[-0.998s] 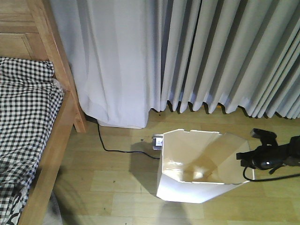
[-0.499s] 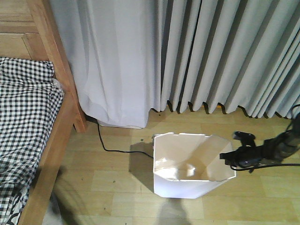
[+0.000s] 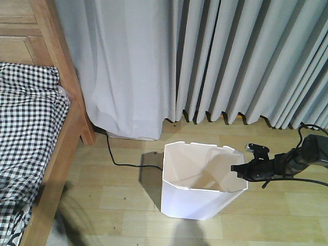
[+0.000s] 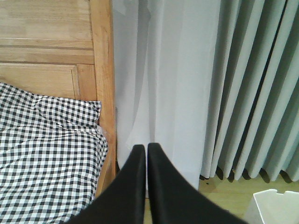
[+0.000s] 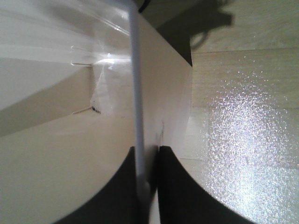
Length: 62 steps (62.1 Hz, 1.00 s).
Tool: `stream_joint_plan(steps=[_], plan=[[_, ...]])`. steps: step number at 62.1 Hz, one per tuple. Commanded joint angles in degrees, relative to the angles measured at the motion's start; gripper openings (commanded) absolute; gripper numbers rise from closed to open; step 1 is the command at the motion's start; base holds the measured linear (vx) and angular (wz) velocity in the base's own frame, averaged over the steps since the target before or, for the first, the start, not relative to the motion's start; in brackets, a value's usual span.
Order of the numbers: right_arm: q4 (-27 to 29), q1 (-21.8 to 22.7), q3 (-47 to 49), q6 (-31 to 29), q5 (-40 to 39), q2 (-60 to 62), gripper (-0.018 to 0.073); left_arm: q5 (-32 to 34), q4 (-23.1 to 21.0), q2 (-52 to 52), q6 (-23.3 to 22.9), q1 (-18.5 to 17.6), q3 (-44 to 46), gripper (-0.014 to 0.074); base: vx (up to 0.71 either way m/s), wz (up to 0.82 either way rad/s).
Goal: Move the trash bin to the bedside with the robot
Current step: 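Lower the held bin to the floor beside the bed with the right gripper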
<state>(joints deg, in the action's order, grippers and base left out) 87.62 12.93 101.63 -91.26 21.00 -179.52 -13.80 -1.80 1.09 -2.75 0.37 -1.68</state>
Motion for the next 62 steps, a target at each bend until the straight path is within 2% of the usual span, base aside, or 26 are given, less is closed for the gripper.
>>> stream_joint_plan(steps=[1,26,35,51,62], plan=[[2.3,-0.8,1.3,0.3,5.3,3.7,0.0,4.0,-0.2,0.6,-0.5,-0.1,-1.7,-0.0006,0.0,0.0],[2.3,-1.2,1.3,0.7,5.2,3.3,0.006,4.0,-0.2,0.6,-0.5,-0.1,-1.7,-0.0006,0.0,0.0],[2.3,-1.2,1.3,1.0,6.0,3.3,0.0134,4.0,-0.2,0.6,-0.5,-0.1,-1.7,-0.0006,0.0,0.0],[2.3,-1.2,1.3,1.0,7.4,3.3,0.0332,4.0,-0.2,0.6,-0.5,-0.1,-1.7,-0.0006,0.0,0.0],[2.1,-1.1,1.2,1.0,8.5,4.3,0.0394,4.0,-0.2,0.6,-0.5,-0.1,-1.7,-0.0006,0.0,0.0]])
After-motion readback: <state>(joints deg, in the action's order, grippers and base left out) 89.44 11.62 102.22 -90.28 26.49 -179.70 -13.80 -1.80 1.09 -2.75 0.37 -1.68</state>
